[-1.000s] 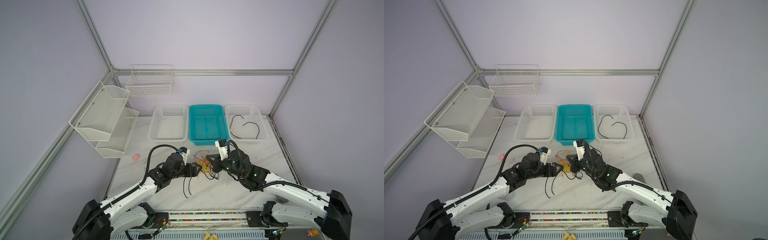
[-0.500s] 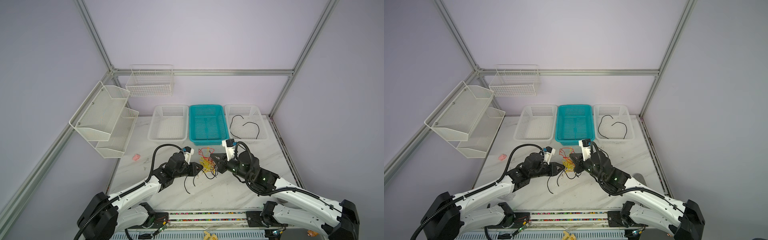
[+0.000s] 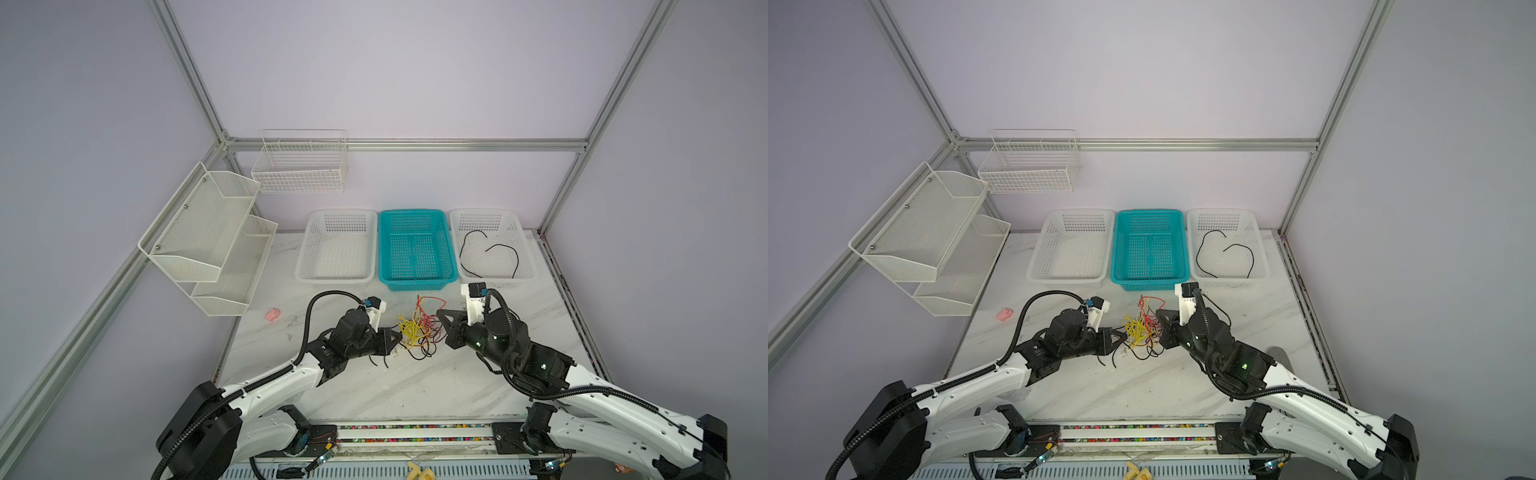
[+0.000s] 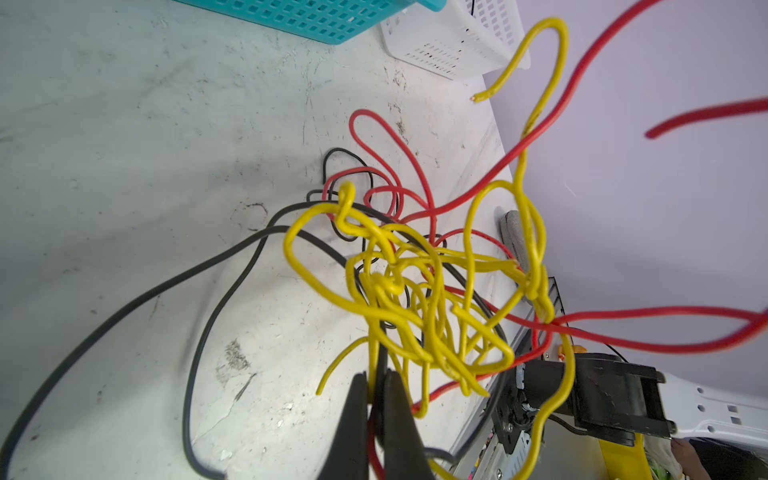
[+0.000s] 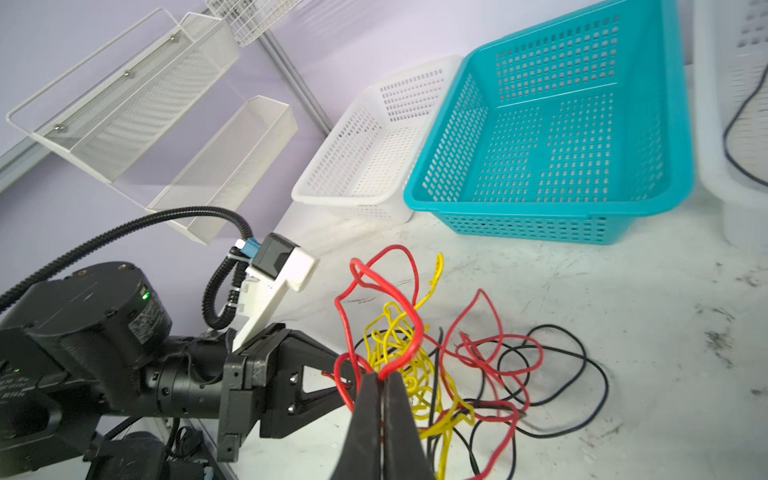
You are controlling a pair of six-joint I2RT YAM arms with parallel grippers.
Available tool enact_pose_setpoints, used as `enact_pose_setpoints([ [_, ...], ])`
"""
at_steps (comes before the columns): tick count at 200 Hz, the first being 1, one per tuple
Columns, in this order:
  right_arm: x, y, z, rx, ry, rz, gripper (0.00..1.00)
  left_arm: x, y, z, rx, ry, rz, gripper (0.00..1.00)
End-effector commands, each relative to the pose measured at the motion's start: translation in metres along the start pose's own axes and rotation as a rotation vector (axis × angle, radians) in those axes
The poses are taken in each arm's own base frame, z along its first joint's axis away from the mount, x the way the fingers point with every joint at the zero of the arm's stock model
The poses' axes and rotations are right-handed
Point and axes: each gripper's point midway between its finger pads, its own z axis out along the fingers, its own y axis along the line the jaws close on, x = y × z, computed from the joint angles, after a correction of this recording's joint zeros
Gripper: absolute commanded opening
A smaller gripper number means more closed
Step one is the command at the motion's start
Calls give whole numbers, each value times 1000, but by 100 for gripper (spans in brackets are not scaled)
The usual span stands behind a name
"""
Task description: Untangle the cables
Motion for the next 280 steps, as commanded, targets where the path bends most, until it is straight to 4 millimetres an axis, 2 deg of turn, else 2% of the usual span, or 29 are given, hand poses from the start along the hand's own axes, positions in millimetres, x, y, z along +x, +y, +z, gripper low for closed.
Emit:
enact_pose_setpoints([
  [1, -37, -21, -19, 126, -172, 105, 0, 30, 62, -12, -228, 59, -34, 0],
  [25, -29, -52, -24, 283, -173, 119, 0, 32, 80, -26, -307, 54, -47, 0],
  [56, -24, -80, -32, 423, -176, 120, 0, 32, 97, -43, -369, 7, -79, 0],
  [92, -17, -112, -33, 554, -118, 104, 0, 26, 109, -60, -423, -73, -103, 0],
  [114, -14, -127, -32, 570, -75, 120, 0, 23, 113, -69, -447, -116, -117, 0],
  [134, -18, -143, -39, 603, -67, 139, 0, 20, 118, -79, -474, -157, -131, 0],
  [152, -23, -139, -38, 571, -61, 140, 0, 21, 121, -82, -472, -180, -142, 0],
  [186, -17, -128, -21, 512, 24, 101, 0, 26, 122, -77, -458, -160, -149, 0],
  [202, -1, -109, 0, 382, 122, 76, 0, 29, 118, -67, -418, -128, -149, 0],
  [215, 10, -103, 11, 321, 166, 54, 0, 33, 116, -59, -397, -93, -157, 0],
  [232, 27, -83, 25, 172, 228, 54, 0, 36, 111, -49, -361, -49, -158, 0],
  [246, 34, -67, 30, 67, 246, 54, 0, 39, 108, -42, -336, -19, -160, 0],
  [266, 34, -39, 30, -89, 251, 25, 0, 42, 106, -35, -317, 11, -160, 0],
  [273, 35, -31, 29, -131, 254, 14, 3, 42, 106, -33, -315, 18, -160, 0],
  [280, 34, -27, 28, -144, 251, 8, 10, 43, 106, -32, -314, 21, -160, 0],
])
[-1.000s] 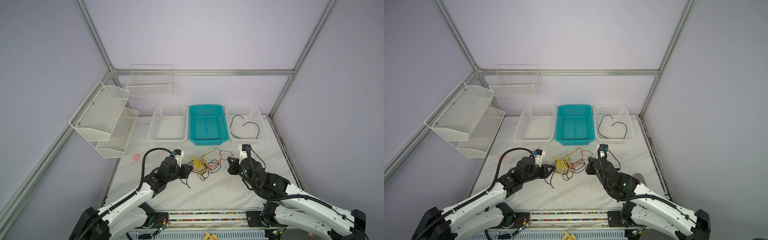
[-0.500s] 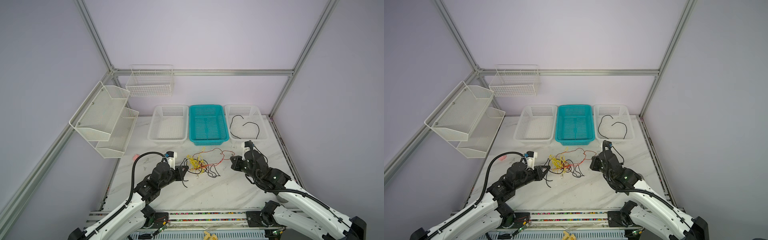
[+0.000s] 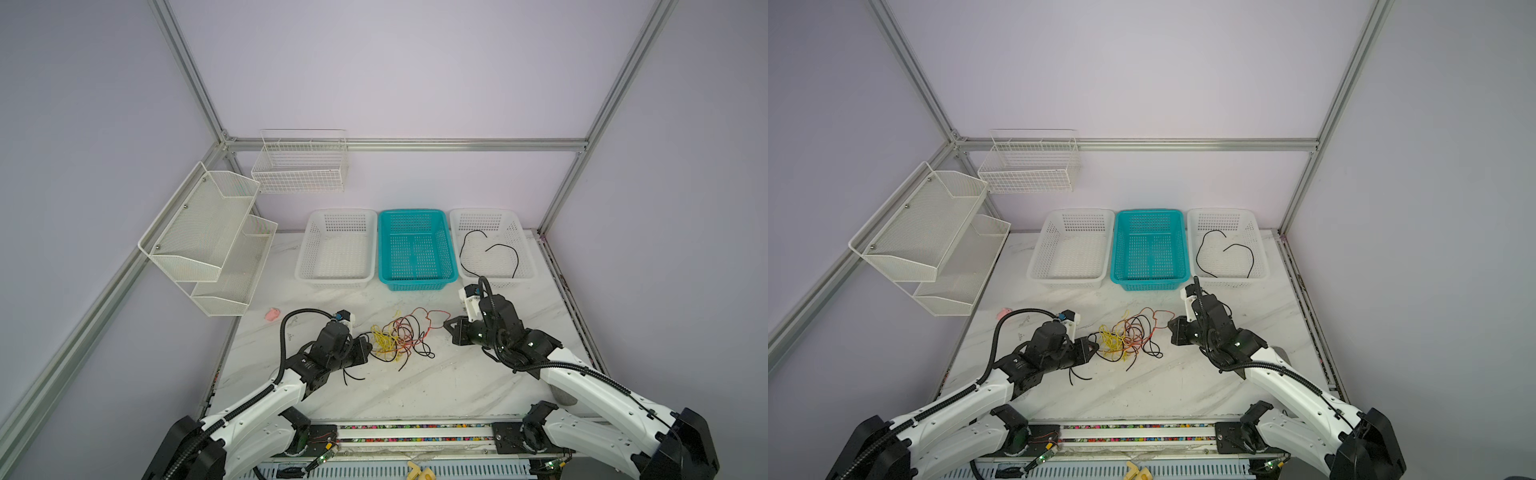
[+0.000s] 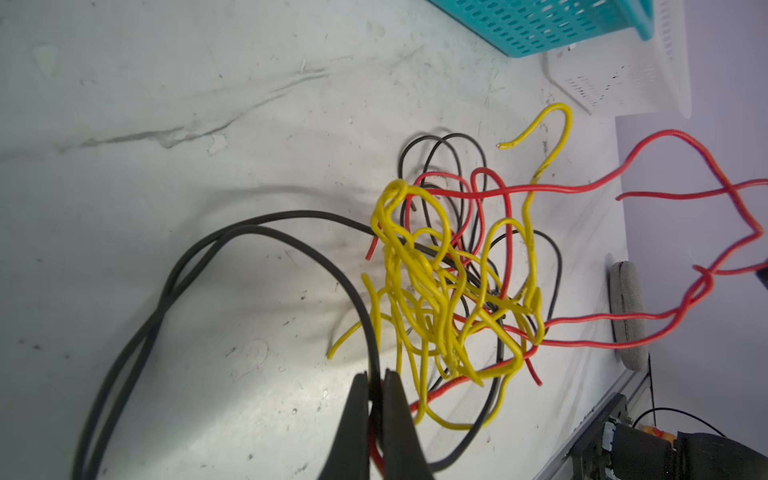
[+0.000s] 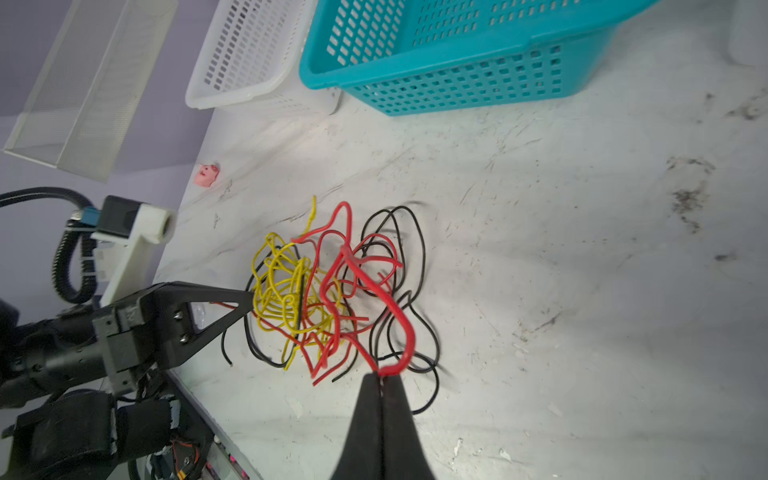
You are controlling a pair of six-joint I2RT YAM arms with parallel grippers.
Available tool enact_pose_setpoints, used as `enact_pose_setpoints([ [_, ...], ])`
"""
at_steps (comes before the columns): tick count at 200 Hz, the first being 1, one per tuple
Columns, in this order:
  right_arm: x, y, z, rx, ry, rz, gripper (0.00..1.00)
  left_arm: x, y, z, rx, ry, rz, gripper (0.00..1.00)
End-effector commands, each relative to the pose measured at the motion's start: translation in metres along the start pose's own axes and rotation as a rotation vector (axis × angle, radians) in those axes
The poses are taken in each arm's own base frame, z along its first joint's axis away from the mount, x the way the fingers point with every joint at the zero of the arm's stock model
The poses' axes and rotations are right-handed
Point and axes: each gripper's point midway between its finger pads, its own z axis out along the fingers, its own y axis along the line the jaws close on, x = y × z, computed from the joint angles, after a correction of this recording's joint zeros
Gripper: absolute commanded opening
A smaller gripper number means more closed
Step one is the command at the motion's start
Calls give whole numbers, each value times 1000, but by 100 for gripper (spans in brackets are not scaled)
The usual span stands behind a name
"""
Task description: Untangle the cables
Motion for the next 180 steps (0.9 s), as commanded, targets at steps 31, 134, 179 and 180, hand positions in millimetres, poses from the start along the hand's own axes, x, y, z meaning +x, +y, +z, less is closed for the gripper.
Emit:
enact_pose_setpoints([
  [31, -25, 11, -5, 3, -80, -78, 42, 14, 19, 6, -49, 45, 15, 0],
  [134, -11, 27, 23, 5, -48, -104, 47, 4, 4, -2, 11, 2, 46, 0],
  [179, 1, 21, 45, 80, -32, -148, 47, 5, 3, 0, 12, 9, 47, 0],
  [180, 2, 20, 46, 85, -31, -149, 47, 4, 3, 0, 12, 8, 48, 0],
])
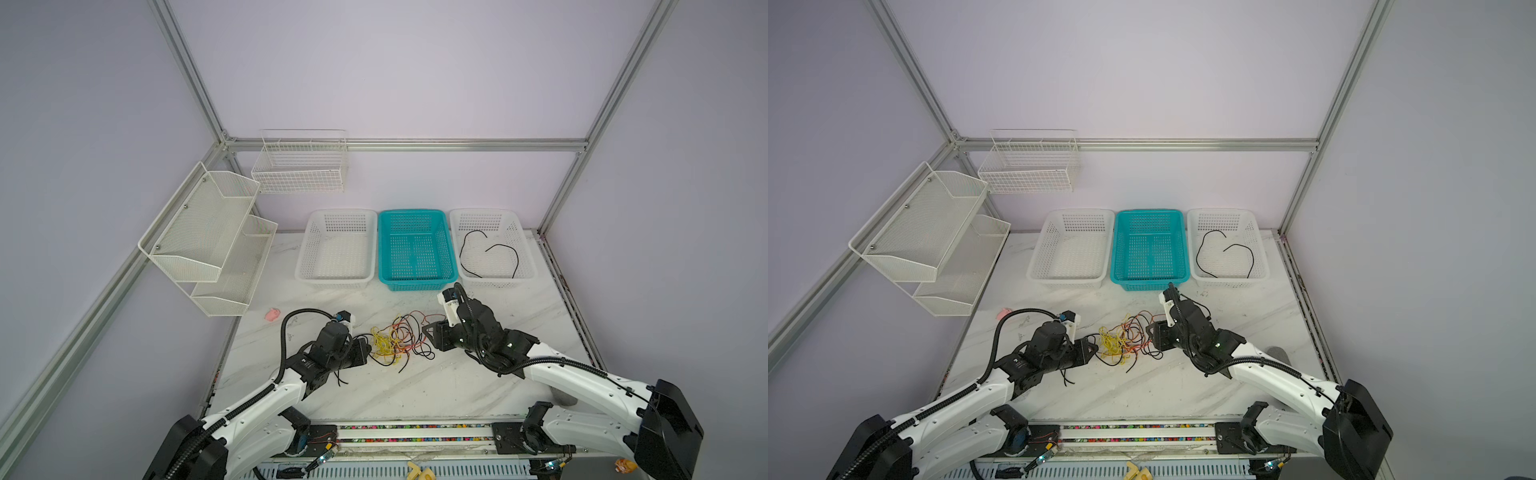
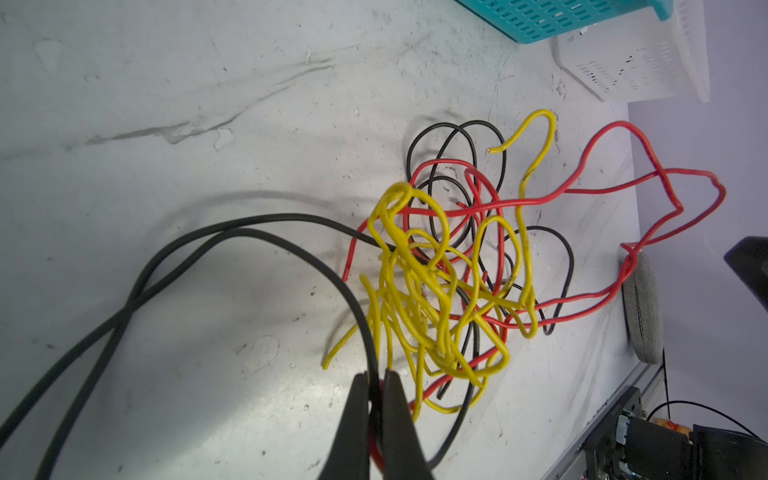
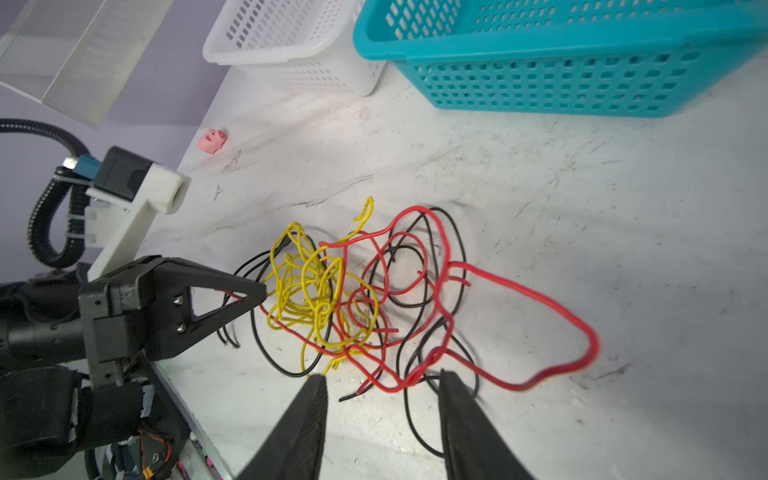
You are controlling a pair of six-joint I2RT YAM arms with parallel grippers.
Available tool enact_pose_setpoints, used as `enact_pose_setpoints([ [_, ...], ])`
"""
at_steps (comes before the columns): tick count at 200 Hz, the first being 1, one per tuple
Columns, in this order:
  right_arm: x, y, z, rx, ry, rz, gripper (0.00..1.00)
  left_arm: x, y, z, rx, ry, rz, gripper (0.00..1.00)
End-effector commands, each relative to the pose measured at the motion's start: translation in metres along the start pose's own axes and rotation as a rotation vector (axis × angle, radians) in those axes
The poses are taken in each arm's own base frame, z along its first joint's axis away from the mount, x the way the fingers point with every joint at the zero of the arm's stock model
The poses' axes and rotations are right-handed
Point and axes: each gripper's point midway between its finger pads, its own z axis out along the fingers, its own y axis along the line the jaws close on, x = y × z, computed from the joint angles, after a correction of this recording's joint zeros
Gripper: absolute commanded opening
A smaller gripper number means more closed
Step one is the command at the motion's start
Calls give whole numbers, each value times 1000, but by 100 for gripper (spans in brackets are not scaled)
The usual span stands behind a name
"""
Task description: Untangle the cables
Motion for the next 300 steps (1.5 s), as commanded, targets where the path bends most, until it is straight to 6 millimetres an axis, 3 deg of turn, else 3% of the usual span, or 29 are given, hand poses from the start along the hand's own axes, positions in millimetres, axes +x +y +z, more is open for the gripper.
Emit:
enact_pose_setpoints([
  [1, -11, -10, 13, 77, -38, -9, 47, 5, 3, 2, 9, 8, 20, 0],
  [25, -2, -28, 27, 158, -12, -12, 47, 6, 3, 1, 15, 6, 21, 0],
  [54, -4, -28, 32, 151, -31, -9, 44, 8, 5, 0, 16, 1, 21, 0],
  [76, -6, -18, 35, 100, -33, -21, 21, 9, 5, 2, 21, 4, 16, 0],
  [109, -12, -1, 29, 3, -72, -24, 0, 10, 6, 5, 21, 9, 13, 0],
  [134, -22, 3, 13, -12, -119, -28, 0, 13, 9, 7, 15, 18, 11, 0],
  [200, -64, 20, -54, -32, -266, 17, 0, 22, 20, 15, -26, 53, 0, 0],
  [235, -88, 11, -86, 60, -334, 48, 0, 27, 28, 17, -56, 74, -2, 0],
  [249, -89, 7, -88, 94, -324, 27, 0, 28, 29, 16, -59, 73, -4, 0],
  [276, -74, -9, -74, 178, -241, 11, 0, 27, 26, 13, -43, 64, -2, 0],
  [300, -78, -13, -89, 187, -283, 23, 0, 26, 30, 10, -67, 53, 11, 0],
])
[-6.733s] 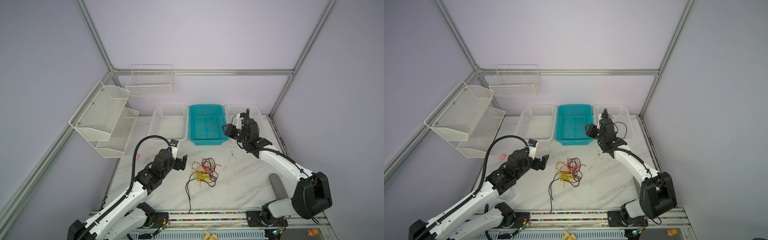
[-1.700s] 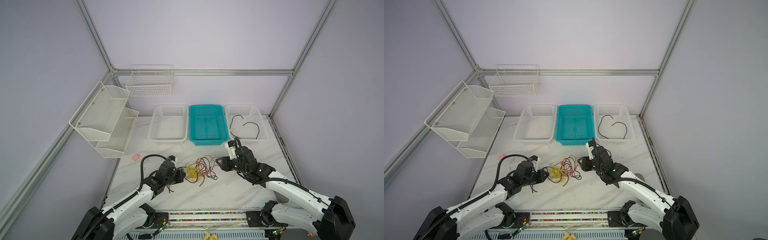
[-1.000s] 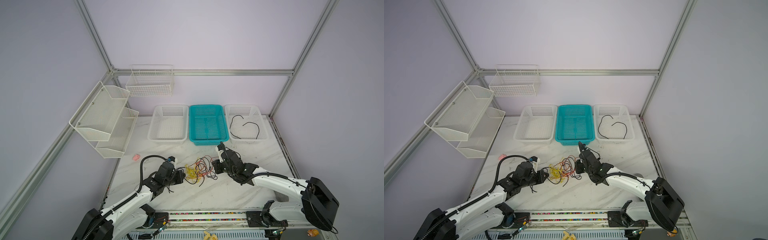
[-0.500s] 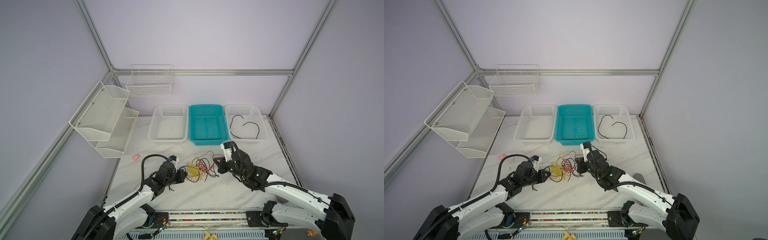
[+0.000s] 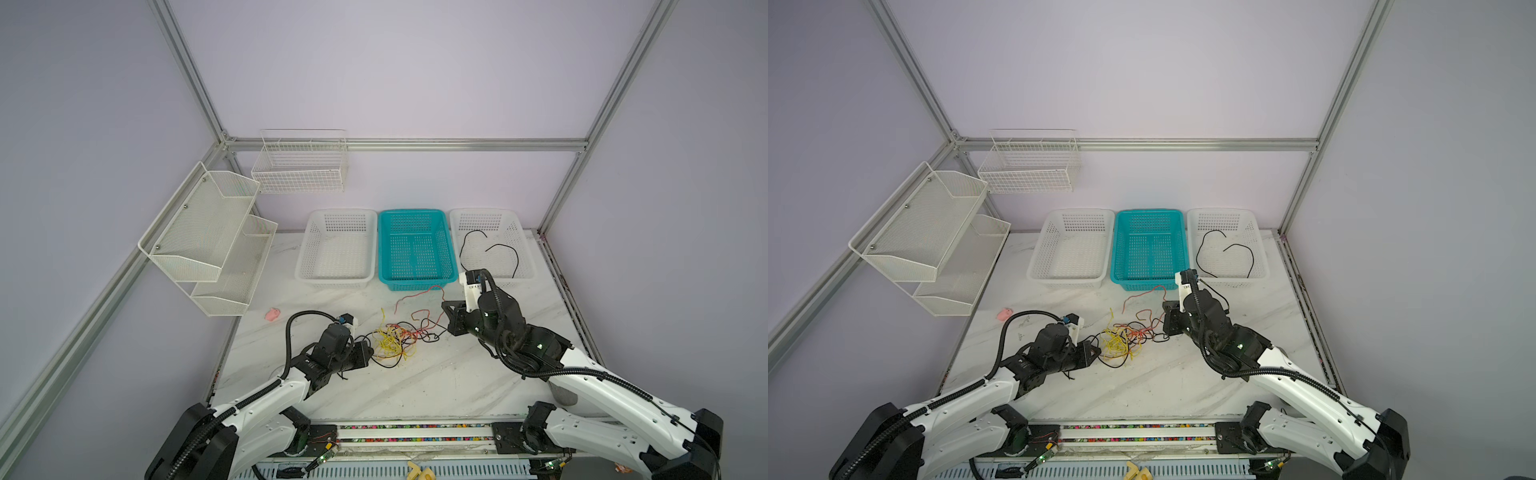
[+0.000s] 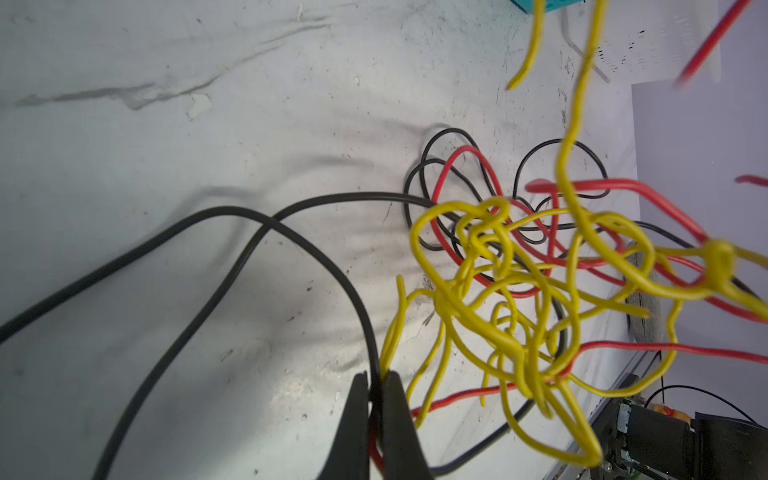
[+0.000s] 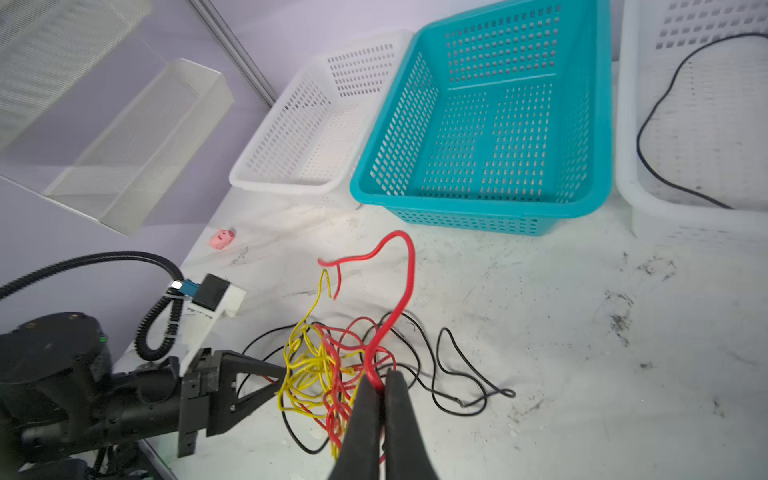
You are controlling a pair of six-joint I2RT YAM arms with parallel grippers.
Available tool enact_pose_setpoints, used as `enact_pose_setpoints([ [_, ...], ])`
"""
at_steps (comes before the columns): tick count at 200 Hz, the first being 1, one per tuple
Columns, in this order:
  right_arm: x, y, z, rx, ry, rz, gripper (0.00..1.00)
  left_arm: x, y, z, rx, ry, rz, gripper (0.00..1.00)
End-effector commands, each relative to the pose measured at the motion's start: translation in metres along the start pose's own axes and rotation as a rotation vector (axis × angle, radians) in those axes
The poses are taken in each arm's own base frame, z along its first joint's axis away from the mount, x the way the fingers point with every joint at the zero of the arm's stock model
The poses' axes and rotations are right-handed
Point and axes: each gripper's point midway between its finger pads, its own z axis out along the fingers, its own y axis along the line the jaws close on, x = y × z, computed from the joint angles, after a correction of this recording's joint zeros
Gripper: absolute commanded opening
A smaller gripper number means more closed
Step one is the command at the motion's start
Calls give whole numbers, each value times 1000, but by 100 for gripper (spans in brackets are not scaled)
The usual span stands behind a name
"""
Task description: Untangle the cables
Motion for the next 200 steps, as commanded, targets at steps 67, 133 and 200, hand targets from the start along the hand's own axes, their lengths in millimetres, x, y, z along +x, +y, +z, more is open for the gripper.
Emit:
enact_pose_setpoints([
  [67, -68, -31, -73, 173, -200, 30, 0, 11, 47, -8, -224, 7, 5, 0],
  [133, -100, 10, -115, -38, -250, -10, 0, 9, 50, -8, -241, -1, -3, 0],
  [200, -86, 48, -111, -281, -222, -56, 0, 5, 29, -1, -136, 3, -9, 0],
])
